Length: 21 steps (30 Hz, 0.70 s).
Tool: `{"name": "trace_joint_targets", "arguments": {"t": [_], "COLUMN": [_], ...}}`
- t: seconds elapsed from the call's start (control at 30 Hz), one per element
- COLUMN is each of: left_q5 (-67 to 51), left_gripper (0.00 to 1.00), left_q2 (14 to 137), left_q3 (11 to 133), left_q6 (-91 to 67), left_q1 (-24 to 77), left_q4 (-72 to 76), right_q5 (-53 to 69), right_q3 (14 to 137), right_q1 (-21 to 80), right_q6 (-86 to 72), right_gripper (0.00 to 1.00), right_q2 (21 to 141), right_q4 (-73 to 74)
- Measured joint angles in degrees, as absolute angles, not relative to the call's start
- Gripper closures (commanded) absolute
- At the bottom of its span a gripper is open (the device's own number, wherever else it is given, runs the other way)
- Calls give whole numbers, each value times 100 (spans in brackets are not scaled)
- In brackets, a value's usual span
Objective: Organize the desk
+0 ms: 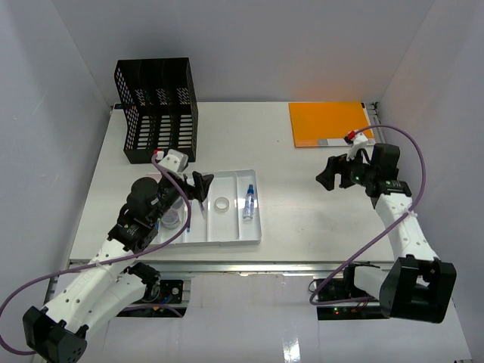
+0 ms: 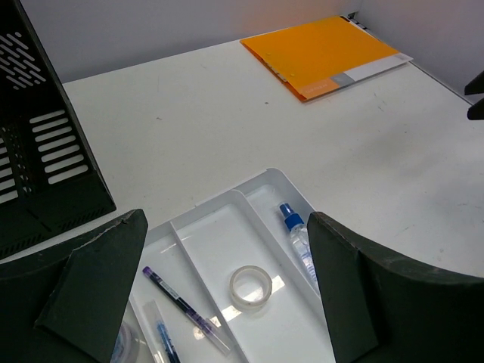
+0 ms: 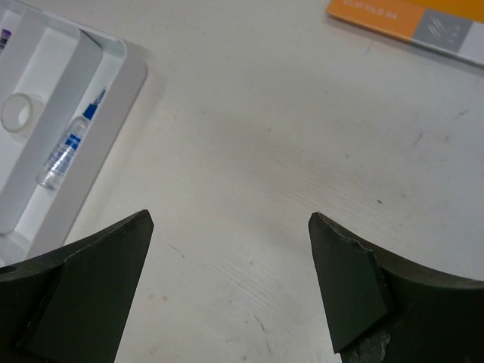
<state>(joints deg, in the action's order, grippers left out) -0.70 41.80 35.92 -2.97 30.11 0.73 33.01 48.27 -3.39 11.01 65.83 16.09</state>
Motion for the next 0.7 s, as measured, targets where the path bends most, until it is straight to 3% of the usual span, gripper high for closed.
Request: {"name": "trace_joint_targets", "arguments": {"t": [0.3,0.7], "left_q5": [-86,-88], "left_gripper": [2,2], "left_q2": [4001,4066], "left_q3": [3522,3522], "left_q6": [-269,-235], "left_q1": [3011,3011], "left_q4": [-135,-234], "right_q5": [2763,2382], "right_q3": [3203,3153], "right_q1": [-1453,-1579], "right_q6": [-159,-817], "right_gripper": [10,10], "right_q2": [4199,4086], "right_q4": [573,333]}}
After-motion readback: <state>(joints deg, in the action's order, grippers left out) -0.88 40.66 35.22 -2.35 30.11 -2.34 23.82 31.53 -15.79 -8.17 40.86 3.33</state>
